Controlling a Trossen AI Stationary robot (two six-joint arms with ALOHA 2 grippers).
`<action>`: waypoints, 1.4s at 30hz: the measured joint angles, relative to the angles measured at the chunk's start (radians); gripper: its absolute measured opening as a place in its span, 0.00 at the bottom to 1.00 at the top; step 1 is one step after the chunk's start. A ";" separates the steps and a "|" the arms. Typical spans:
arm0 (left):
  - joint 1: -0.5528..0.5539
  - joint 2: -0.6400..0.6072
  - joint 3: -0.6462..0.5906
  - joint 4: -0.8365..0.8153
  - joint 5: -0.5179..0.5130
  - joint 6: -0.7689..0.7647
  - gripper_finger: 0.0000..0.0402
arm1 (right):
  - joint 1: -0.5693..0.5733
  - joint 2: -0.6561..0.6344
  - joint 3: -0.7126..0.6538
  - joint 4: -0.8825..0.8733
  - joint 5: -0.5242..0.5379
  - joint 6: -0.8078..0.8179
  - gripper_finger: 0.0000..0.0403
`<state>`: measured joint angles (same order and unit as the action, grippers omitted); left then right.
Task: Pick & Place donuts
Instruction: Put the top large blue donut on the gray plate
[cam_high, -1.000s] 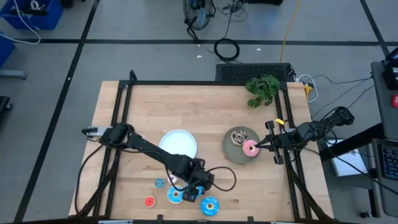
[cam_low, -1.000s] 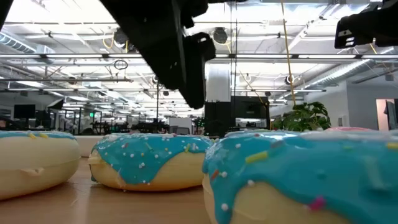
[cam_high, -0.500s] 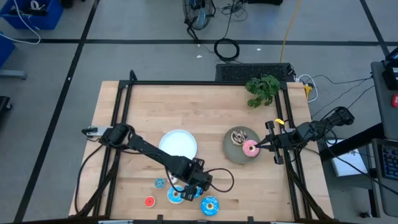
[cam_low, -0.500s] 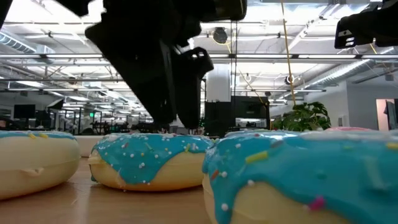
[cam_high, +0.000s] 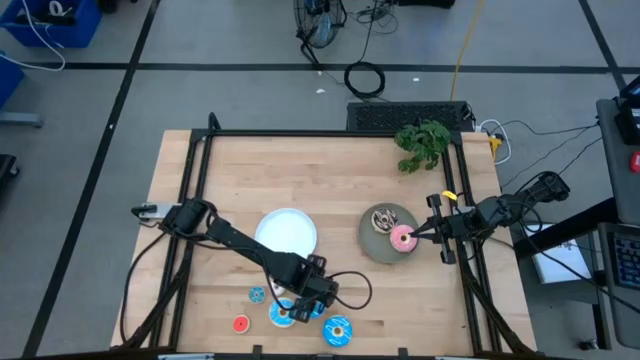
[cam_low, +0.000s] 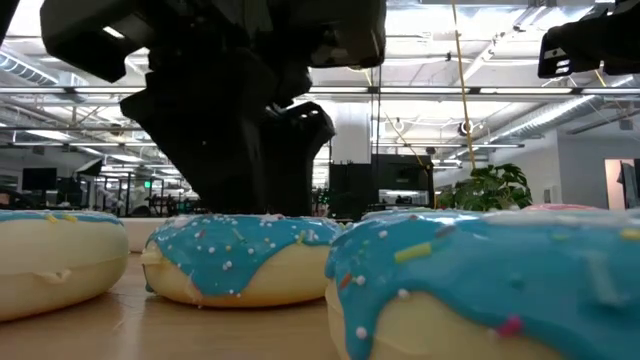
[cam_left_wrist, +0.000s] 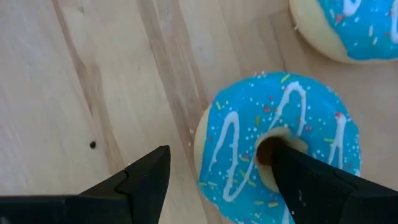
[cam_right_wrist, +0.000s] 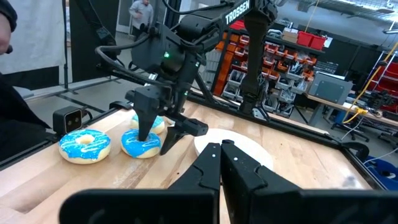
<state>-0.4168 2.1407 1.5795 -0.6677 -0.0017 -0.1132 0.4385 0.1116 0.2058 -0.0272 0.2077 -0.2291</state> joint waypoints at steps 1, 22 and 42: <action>0.000 0.000 0.000 0.010 0.000 0.002 0.68 | 0.000 0.000 0.000 0.000 0.000 0.000 0.00; 0.035 0.022 0.003 0.026 0.090 -0.020 0.10 | 0.000 0.000 0.001 -0.001 0.000 0.000 0.00; 0.313 -0.045 0.280 0.049 -0.016 0.155 0.05 | 0.000 0.000 0.001 0.000 0.004 0.000 0.00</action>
<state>-0.1040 2.0953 1.8595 -0.6186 -0.0178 0.0420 0.4381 0.1116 0.2066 -0.0273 0.2112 -0.2291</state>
